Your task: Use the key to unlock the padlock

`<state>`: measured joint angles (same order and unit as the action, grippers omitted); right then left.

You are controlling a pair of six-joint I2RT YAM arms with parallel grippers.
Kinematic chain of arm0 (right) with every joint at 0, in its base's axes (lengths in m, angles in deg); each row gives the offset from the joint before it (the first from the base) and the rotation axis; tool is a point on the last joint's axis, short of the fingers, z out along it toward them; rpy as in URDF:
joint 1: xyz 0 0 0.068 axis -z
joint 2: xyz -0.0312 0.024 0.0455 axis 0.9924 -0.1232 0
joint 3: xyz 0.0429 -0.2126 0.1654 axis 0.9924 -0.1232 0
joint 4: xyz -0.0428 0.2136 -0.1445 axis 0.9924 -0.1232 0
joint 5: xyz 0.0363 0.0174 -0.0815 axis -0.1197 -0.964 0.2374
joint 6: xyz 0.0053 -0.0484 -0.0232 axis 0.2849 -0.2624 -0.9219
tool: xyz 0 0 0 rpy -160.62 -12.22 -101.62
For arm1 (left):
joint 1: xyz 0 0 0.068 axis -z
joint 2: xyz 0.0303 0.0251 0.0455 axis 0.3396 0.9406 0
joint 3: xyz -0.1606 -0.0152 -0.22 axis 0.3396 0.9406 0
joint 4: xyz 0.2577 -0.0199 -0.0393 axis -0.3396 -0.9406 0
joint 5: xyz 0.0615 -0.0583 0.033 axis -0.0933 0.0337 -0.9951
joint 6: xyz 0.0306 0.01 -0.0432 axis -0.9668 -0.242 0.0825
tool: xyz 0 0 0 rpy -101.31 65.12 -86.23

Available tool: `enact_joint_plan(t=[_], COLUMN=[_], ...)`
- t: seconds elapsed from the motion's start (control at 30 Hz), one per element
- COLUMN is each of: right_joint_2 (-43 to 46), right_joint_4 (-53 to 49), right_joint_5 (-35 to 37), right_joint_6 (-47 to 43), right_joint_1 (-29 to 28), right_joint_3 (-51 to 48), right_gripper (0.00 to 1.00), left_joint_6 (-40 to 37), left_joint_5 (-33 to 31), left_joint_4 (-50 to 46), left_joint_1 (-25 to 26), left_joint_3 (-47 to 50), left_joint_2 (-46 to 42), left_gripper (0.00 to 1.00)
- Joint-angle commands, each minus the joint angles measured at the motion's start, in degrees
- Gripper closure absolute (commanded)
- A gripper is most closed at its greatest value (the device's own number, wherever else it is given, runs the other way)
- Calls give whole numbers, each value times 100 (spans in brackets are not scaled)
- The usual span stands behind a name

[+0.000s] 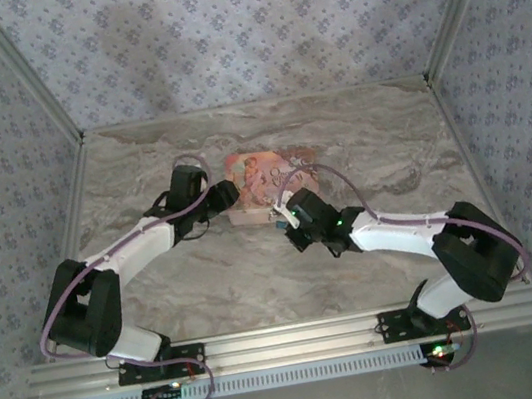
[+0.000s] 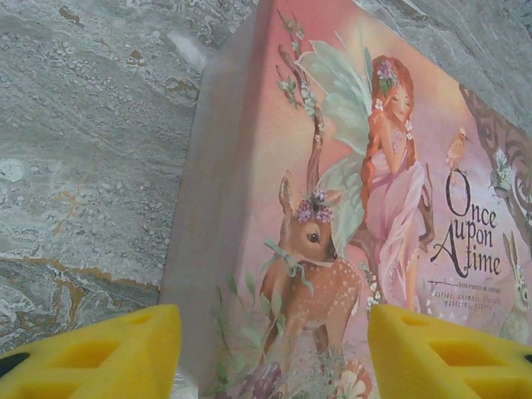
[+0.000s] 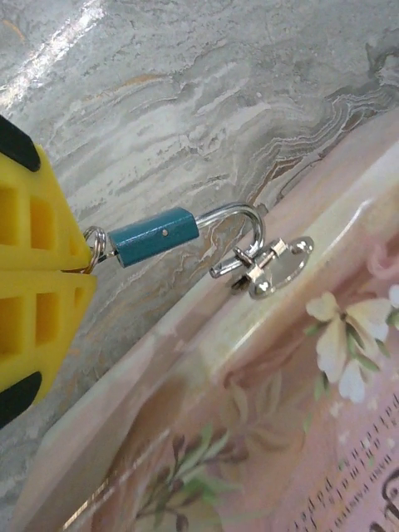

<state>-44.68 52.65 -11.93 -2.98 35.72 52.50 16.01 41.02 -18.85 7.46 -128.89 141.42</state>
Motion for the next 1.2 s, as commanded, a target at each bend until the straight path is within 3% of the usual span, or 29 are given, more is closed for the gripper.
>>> enact_joint_plan(t=[0.0, 0.5, 1.17], right_joint_2=[81, -208, -1012], right_joint_4=[-233, 376, 852], right_joint_5=[-322, -442, -879], right_joint_6=[-277, -1335, -1672], right_joint_1=[34, 70, 119], right_joint_3=[4, 232, 1020], right_gripper=[100, 100, 100], left_joint_6=[66, -25, -111], left_joint_5=[101, 260, 408], left_joint_4=[81, 86, -43], left_joint_1=[-42, -77, -86], left_joint_3=[23, -176, -403], left_joint_2=[52, 411, 512], left_gripper=[39, 39, 41])
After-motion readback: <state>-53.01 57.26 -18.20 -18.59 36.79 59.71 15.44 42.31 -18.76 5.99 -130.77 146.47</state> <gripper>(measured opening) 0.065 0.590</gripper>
